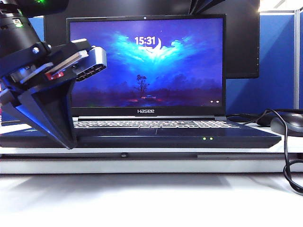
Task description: Close the lid of the black laptop.
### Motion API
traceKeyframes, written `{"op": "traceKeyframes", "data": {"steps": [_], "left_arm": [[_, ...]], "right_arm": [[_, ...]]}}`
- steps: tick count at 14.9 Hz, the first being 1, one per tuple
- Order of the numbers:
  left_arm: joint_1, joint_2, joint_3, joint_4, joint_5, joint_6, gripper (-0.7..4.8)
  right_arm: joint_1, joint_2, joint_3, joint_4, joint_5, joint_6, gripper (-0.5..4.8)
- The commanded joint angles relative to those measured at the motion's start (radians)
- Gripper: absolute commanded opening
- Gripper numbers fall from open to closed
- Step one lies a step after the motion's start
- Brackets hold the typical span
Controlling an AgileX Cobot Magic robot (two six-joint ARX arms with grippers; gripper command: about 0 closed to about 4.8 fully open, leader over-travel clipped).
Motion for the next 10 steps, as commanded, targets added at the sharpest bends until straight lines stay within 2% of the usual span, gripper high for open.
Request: {"op": "traceKeyframes", "data": {"steps": [1,10], "left_arm": [[0.003,-0.003,0.004,0.079,-0.029,0.005,-0.06],[0.003,-0.003,0.004,0.082,-0.032,0.012,-0.06]], "right_arm": [[0.019,0.016,-0.020,-0.223,-0.027,-0.021,-0.05],[0.071,-0.028,-0.021,-0.437,-0.076,-0.042,-0.05]]}}
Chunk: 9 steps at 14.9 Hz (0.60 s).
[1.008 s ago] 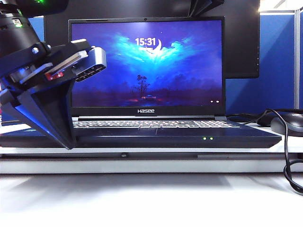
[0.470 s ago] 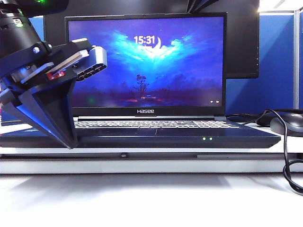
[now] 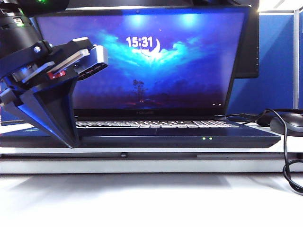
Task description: Close the lid of the black laptop.
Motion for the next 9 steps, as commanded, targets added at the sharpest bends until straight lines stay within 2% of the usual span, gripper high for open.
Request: {"op": "traceKeyframes", "data": {"steps": [1,9], "left_arm": [[0.005,-0.002,0.004,0.071,-0.037,0.010,-0.06],[0.005,-0.002,0.004,0.069,-0.034,0.019,-0.05]], "right_arm": [[0.026,-0.034,0.012,-0.006,-0.007,-0.006,-0.05],[0.171,-0.063,0.011,-0.001,0.002,0.027,-0.05]]}}
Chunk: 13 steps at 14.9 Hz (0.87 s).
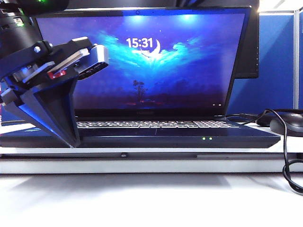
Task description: Close the lid of the black laptop.
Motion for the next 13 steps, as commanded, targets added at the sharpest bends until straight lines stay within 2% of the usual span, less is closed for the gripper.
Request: {"op": "traceKeyframes", "data": {"steps": [1,3,7,13], "left_arm": [[0.005,-0.002,0.005,0.067,-0.034,0.006,-0.06],[0.005,-0.002,0.005,0.068,-0.035,0.007,-0.06],[0.005,-0.002,0.005,0.068,-0.035,0.011,-0.06],[0.005,-0.002,0.005,0.067,-0.030,0.010,-0.05]], "right_arm": [[0.057,-0.004,-0.001,-0.014,0.002,0.014,-0.05],[0.092,-0.003,-0.001,-0.036,0.047,0.021,-0.05],[0.135,-0.002,-0.005,-0.062,0.059,0.034,-0.05],[0.138,0.000,-0.076,-0.108,0.064,0.032,-0.05]]}}
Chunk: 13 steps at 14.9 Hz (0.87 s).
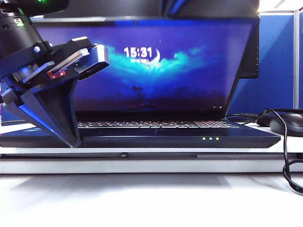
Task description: Close the lid of the black laptop.
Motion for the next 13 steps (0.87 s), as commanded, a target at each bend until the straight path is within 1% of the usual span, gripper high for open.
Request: {"op": "traceKeyframes", "data": {"steps": [1,3,4,5,6,8,10,11,13], "left_arm": [[0.005,-0.002,0.005,0.063,-0.030,0.004,-0.05],[0.005,-0.002,0.005,0.058,-0.022,0.004,-0.05],[0.005,-0.002,0.005,0.049,0.015,0.008,-0.05],[0.005,-0.002,0.005,0.039,0.072,0.017,-0.05],[0.005,-0.002,0.005,0.031,0.137,0.025,-0.06],[0.005,-0.002,0.005,0.026,0.306,0.066,-0.06],[0.005,-0.002,0.005,0.026,0.449,0.098,-0.06],[0.005,-0.003,0.005,0.026,0.539,0.137,-0.06],[0.005,-0.003,0.005,0.030,0.663,0.188,-0.06]], "right_arm": [[0.014,-0.002,-0.041,-0.030,-0.008,0.003,-0.05],[0.015,-0.002,-0.047,-0.034,-0.007,-0.005,-0.05],[0.015,-0.002,-0.046,-0.027,-0.007,-0.004,-0.05],[0.014,-0.002,-0.045,-0.026,-0.007,-0.005,-0.05],[0.014,-0.002,-0.045,-0.026,-0.007,-0.005,-0.05],[0.014,-0.002,-0.045,-0.010,-0.007,-0.005,-0.05],[0.014,-0.002,-0.045,-0.002,-0.007,-0.005,-0.05],[0.014,-0.002,-0.045,-0.003,-0.007,-0.005,-0.05],[0.014,-0.002,-0.045,-0.003,-0.007,-0.005,-0.05]]}}
